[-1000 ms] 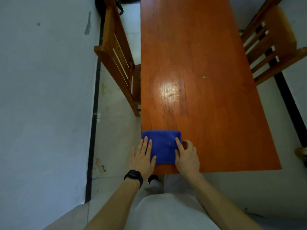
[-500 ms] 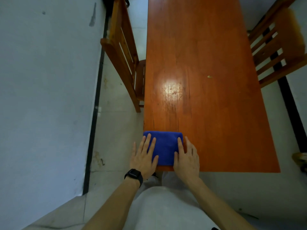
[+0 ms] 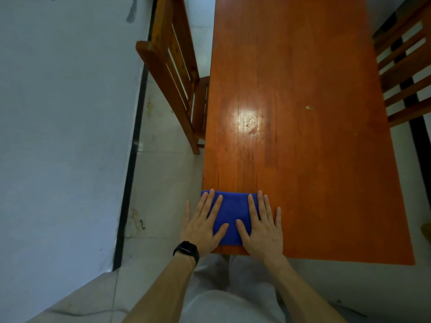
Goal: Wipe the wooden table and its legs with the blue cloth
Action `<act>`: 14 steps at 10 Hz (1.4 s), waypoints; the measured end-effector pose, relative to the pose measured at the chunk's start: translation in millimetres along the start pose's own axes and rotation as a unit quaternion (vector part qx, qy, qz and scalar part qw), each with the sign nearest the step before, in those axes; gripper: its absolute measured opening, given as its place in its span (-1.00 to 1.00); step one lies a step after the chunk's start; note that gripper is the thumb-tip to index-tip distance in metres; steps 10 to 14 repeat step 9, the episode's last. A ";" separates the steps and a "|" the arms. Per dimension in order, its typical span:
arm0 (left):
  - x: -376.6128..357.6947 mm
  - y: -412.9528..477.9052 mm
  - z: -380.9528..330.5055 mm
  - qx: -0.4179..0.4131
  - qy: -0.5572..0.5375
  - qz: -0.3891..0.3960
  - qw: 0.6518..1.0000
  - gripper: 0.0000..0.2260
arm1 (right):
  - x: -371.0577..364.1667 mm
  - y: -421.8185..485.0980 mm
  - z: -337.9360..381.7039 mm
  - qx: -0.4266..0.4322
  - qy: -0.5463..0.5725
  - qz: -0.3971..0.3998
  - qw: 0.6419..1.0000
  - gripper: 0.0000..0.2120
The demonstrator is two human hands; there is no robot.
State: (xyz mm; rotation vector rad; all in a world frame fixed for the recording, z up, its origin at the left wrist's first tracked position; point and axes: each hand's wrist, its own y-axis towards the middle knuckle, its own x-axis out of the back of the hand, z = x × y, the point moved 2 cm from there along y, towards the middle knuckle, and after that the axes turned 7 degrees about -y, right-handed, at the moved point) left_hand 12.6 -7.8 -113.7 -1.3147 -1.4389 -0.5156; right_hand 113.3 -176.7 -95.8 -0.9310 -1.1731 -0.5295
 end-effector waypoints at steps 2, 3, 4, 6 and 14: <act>0.2 0.6 -1.6 0.007 -0.011 0.003 1.000 -0.29 | -2.2 1.8 -0.9 -0.003 -0.004 0.005 1.000 -0.27; 1.6 0.3 -4.4 0.020 -0.025 0.007 0.999 -0.29 | -2.6 1.1 -2.2 -0.005 -0.009 0.000 1.000 -0.27; 6.8 0.4 -6.6 0.040 -0.040 0.022 0.998 -0.30 | 0.9 1.6 1.4 -0.010 -0.010 0.008 1.000 -0.27; 34.2 -3.2 -26.7 0.085 -0.011 0.090 0.992 -0.34 | 19.7 -2.8 -6.9 -0.009 -0.018 0.087 0.996 -0.23; 80.2 -8.5 -74.7 0.137 -0.022 0.110 0.984 -0.37 | 98.2 10.2 -29.4 0.064 0.003 0.252 0.966 -0.37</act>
